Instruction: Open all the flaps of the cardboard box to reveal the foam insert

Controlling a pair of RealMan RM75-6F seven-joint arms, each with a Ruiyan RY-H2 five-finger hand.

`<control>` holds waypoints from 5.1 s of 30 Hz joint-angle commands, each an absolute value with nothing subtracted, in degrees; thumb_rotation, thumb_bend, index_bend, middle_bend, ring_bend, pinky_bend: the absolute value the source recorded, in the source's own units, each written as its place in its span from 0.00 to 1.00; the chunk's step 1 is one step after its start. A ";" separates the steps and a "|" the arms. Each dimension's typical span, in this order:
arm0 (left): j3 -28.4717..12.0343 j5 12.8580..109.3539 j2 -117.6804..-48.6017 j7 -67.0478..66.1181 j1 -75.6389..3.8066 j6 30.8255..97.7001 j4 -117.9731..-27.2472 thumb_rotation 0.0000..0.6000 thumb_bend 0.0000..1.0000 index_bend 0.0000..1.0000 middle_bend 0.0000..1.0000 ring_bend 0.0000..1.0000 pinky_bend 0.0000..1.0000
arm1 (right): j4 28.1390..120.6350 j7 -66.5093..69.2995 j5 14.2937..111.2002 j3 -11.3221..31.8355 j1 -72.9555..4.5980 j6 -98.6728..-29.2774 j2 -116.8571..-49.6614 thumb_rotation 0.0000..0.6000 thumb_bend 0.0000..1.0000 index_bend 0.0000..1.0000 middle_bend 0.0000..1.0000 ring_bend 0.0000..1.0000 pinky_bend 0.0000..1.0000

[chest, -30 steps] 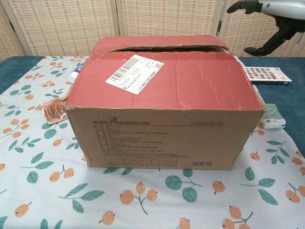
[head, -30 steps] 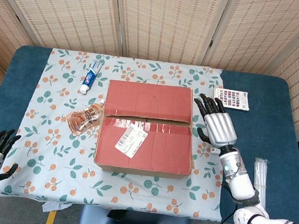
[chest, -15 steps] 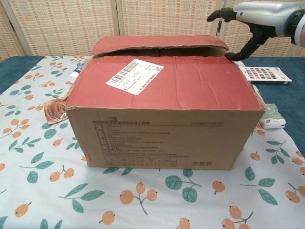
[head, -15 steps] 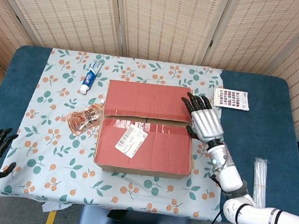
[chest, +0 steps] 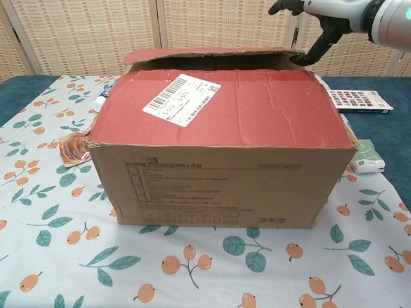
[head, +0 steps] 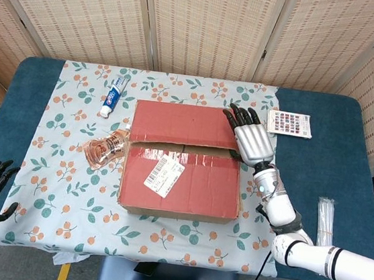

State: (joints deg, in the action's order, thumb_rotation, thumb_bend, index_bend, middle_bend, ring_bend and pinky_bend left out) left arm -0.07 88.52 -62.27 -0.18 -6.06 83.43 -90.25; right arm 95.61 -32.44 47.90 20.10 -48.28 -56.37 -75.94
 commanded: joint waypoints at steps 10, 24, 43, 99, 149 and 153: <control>-0.68 86.79 -62.00 0.52 -6.68 81.85 -89.57 1.00 0.38 0.16 0.11 0.07 0.00 | 94.81 -32.00 41.63 23.67 -52.60 -55.73 -72.70 1.00 0.44 0.02 0.00 0.05 0.00; -2.08 83.58 -61.80 3.50 -7.31 79.97 -88.52 1.00 0.38 0.17 0.11 0.07 0.00 | 76.52 -25.14 36.17 27.42 -61.13 -47.86 -76.23 1.00 0.44 0.02 0.00 0.05 0.00; -2.64 81.69 -61.62 4.55 -7.10 79.36 -88.15 1.00 0.38 0.17 0.11 0.07 0.00 | 65.49 -15.78 43.35 25.09 -61.60 -45.56 -79.06 1.00 0.45 0.02 0.00 0.05 0.00; -1.03 83.35 -60.62 12.96 -10.35 73.14 -86.28 1.00 0.40 0.10 0.11 0.07 0.00 | 75.84 103.91 100.25 3.08 -50.70 -46.35 -63.40 1.00 0.44 0.15 0.15 0.25 0.28; -0.83 82.39 -61.08 9.15 -9.97 73.49 -87.32 1.00 0.41 0.10 0.11 0.07 0.00 | 108.73 83.00 106.33 -6.96 -46.67 -65.58 -42.22 1.00 0.44 0.15 0.14 0.25 0.27; -0.80 82.12 -61.06 8.62 -10.19 72.91 -87.43 1.00 0.41 0.10 0.11 0.07 0.00 | 113.10 79.12 108.02 -8.05 -45.35 -65.57 -39.99 1.00 0.44 0.15 0.14 0.25 0.27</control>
